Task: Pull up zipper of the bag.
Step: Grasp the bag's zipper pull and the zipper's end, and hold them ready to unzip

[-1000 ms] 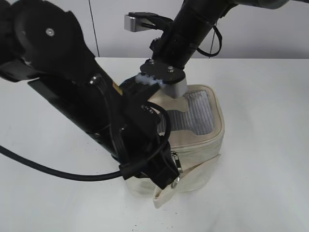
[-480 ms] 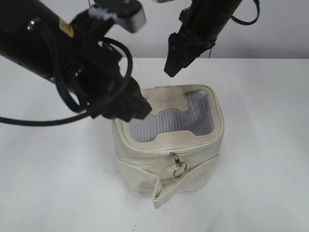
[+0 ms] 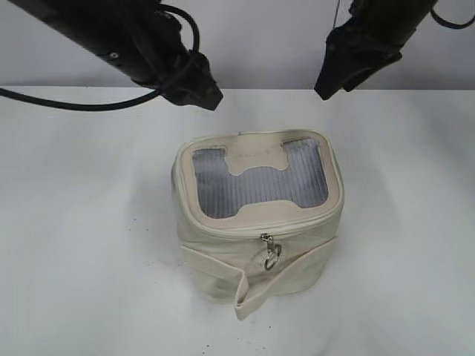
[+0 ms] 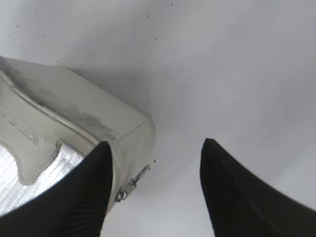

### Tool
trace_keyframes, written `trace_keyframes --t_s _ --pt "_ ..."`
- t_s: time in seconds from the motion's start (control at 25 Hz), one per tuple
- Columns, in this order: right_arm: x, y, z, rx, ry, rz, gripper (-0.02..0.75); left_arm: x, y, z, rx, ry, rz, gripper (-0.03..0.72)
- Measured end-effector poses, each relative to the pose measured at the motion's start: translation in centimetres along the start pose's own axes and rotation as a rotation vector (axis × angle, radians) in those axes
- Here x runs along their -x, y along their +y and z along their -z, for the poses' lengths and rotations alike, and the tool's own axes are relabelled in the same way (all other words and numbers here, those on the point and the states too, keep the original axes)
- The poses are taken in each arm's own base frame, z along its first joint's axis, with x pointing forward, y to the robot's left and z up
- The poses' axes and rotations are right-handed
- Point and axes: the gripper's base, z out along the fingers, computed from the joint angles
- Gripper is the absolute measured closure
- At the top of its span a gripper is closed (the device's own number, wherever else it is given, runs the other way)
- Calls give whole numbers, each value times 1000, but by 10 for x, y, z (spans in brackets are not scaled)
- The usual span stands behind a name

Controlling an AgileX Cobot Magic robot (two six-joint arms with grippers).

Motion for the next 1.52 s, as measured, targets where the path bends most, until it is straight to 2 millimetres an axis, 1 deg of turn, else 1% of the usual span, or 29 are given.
trace_keyframes --t_s 0.2,0.28,0.4,0.56,0.68,0.76,0.84,1.08,1.32,1.4,1.52 --pt "-25 -8 -1 10 54 -54 292 22 2 -33 -91 32 -22 341" --pt "-36 -9 -2 20 79 -66 292 32 1 -44 -150 37 -41 341" --pt "-50 -10 -1 27 101 -86 292 42 -2 -62 -249 58 -62 341" --pt "-61 -6 -2 38 127 -97 292 46 -5 -83 -360 118 -77 341" --pt "-67 -4 -3 47 142 -118 292 41 -5 -100 -402 172 -80 341" --pt "-71 -3 -6 52 156 -139 292 37 -5 -107 -419 199 -76 341" --pt "-74 -2 -7 55 167 -166 292 36 -6 -108 -433 205 -71 341" --pt "-73 1 -6 71 152 -232 292 36 -7 -108 -444 208 -70 341" --pt "-77 -7 -5 -13 192 -175 292 35 -8 -107 -460 223 -69 341" --pt "-73 -11 -3 -53 160 -93 292 35 -8 -107 -463 225 -69 341" --pt "-57 -18 4 -144 2 -95 292 34 -9 -107 -469 231 -69 341"
